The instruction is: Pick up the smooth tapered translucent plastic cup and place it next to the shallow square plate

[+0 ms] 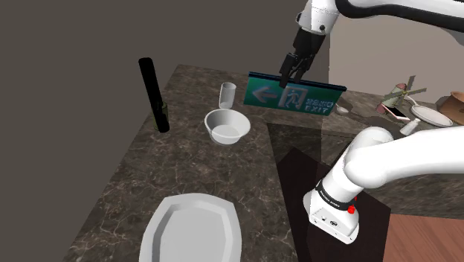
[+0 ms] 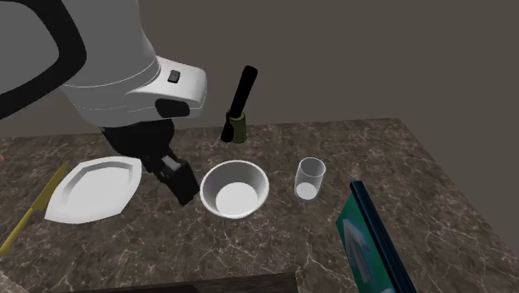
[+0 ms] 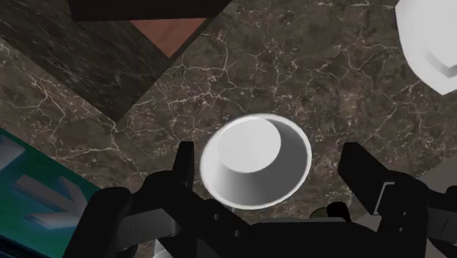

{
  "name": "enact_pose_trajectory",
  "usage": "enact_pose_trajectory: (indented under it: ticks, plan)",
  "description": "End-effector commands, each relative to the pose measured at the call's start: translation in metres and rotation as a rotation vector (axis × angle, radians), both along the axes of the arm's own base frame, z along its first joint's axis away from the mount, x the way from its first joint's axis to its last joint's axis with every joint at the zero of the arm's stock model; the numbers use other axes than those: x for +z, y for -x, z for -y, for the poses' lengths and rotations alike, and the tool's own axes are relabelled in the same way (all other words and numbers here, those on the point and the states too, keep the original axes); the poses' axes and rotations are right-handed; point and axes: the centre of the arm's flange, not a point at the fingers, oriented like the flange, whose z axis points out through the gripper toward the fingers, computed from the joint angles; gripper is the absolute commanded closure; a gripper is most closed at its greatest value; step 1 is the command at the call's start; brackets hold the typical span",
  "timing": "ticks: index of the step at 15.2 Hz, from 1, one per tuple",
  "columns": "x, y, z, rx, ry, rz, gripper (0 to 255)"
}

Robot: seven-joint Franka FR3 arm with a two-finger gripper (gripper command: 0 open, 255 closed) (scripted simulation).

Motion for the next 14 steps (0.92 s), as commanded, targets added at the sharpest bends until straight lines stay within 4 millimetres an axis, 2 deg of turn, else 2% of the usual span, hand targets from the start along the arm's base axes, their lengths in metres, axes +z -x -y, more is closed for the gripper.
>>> enact_pose_trajectory:
  ticks: [1,14]
  plan:
    - [0.000,0.000,0.000,0.000,0.000,0.000,0]
    - [-0.081,-0.137,0.055,0.006,0.039,0.008,0]
